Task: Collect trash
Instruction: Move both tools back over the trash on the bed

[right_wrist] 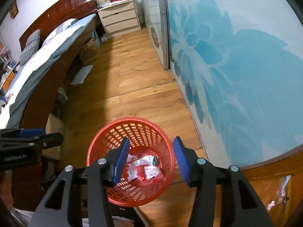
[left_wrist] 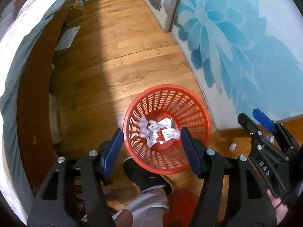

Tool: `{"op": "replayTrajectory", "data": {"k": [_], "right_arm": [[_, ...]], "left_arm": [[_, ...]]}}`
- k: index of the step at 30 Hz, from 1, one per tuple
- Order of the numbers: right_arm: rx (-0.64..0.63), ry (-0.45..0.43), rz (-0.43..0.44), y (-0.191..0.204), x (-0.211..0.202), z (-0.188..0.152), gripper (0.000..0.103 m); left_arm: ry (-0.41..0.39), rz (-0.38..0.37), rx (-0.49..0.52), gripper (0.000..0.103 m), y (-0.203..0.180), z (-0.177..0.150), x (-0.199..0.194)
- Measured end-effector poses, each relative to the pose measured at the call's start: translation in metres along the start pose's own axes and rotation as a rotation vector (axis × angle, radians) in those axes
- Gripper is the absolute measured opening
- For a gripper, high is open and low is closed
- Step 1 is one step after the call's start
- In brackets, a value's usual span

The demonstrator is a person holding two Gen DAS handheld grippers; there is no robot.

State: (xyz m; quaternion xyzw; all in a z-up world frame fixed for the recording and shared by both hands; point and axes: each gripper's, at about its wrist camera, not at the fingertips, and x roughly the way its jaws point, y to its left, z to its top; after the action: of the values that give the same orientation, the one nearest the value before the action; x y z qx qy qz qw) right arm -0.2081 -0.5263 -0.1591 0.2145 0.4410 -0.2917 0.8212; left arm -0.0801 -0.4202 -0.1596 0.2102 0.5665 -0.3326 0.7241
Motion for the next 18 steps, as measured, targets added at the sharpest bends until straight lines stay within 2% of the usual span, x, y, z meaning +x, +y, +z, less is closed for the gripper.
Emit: {"op": "replayTrajectory", "data": {"k": [5,9,13,16,18], "right_arm": [[-0.042,-0.057,0.029,0.018,-0.025,0.009,0.050],[-0.094,-0.155,0.094,0.051,-0.061,0.030,0.063],[-0.150,-0.266,0.172,0.100,-0.102,0.060,0.073],[-0.188,-0.354,0.244,0.149,-0.135,0.089,0.080],[-0.197,-0.405,0.305,0.189,-0.158,0.112,0.082]], "left_arm": [[-0.095,-0.002,-0.030,0.063,0.013,-0.003,-0.037],[-0.241,-0.010,-0.104,0.063,0.046,-0.010,-0.090],[-0.420,0.032,-0.207,0.063,0.108,-0.030,-0.151],[-0.502,0.134,-0.280,0.068,0.170,-0.052,-0.187],[-0.535,0.162,-0.371,0.072,0.216,-0.067,-0.208]]}}
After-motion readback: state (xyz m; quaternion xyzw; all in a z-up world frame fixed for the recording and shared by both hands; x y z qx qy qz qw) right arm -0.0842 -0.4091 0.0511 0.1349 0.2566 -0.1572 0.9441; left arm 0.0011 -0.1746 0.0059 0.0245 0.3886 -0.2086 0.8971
